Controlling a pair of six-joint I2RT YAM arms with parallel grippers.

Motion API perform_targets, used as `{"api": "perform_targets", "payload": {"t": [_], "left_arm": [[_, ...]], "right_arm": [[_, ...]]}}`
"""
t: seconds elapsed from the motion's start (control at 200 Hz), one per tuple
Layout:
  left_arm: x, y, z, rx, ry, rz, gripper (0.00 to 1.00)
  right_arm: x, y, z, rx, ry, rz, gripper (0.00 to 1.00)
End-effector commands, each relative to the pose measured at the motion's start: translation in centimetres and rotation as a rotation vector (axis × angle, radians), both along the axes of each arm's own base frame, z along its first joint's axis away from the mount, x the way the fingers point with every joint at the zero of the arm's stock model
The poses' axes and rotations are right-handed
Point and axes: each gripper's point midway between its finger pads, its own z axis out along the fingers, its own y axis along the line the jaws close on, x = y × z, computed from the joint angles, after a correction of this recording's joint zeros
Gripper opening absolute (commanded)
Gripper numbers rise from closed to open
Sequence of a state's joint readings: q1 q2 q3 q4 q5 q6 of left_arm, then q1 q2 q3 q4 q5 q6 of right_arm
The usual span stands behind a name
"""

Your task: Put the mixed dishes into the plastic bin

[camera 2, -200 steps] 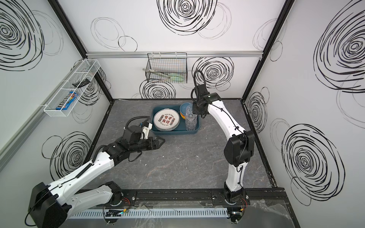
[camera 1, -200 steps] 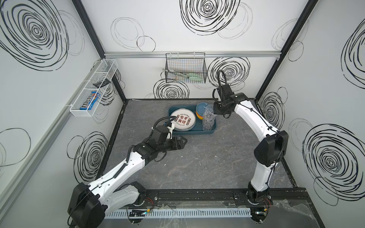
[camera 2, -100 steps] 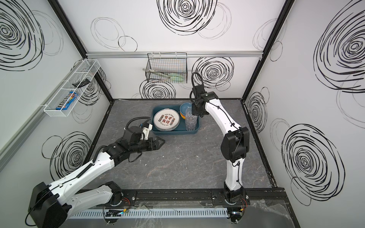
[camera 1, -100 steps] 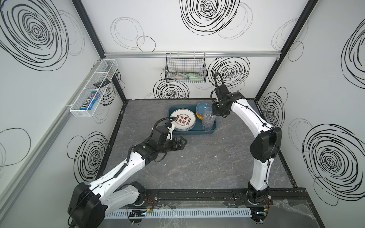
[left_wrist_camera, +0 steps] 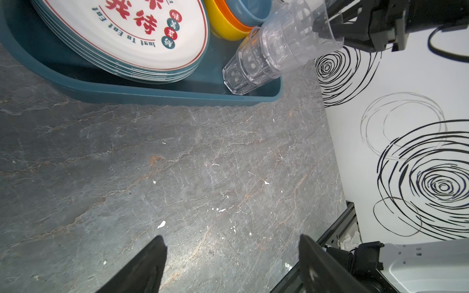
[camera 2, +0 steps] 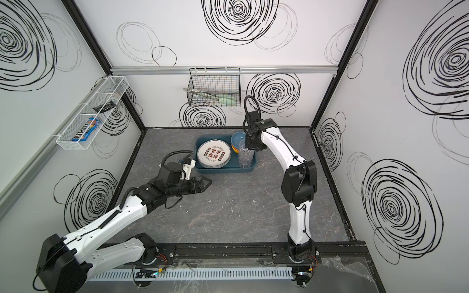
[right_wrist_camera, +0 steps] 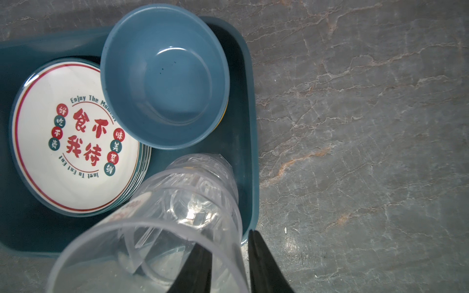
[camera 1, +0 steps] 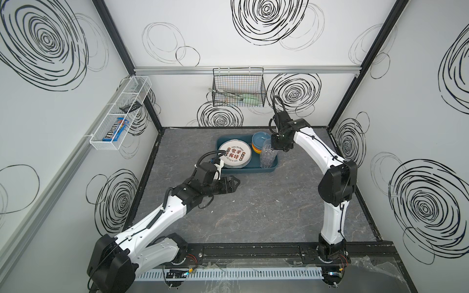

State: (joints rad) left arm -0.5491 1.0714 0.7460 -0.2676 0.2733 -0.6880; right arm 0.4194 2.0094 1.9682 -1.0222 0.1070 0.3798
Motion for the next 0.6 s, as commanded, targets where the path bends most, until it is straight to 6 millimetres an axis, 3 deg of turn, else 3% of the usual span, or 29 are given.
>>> {"api": "perform_targets", "payload": {"t": [0.0,0.35,0.595], "left_arm": [[0.3,0.1,0.6,-0.025,-0.027,0.008,0.85],[0.4,0.6,1.2,-0.023,-0.039,0.021,0.86],[1.1,1.8,2.0,-0.001,-0.054,0.060,0.87]], "right_arm": [[0.2,0.0,3.0,0.021,-0.074,-0.014,0.34],[-0.4,-0.4,5.9,0.058,-0.155,-0.021,0.42],[-2.0,-1.2,7.6,0.084,-0.230,-0.024,0.51]]}}
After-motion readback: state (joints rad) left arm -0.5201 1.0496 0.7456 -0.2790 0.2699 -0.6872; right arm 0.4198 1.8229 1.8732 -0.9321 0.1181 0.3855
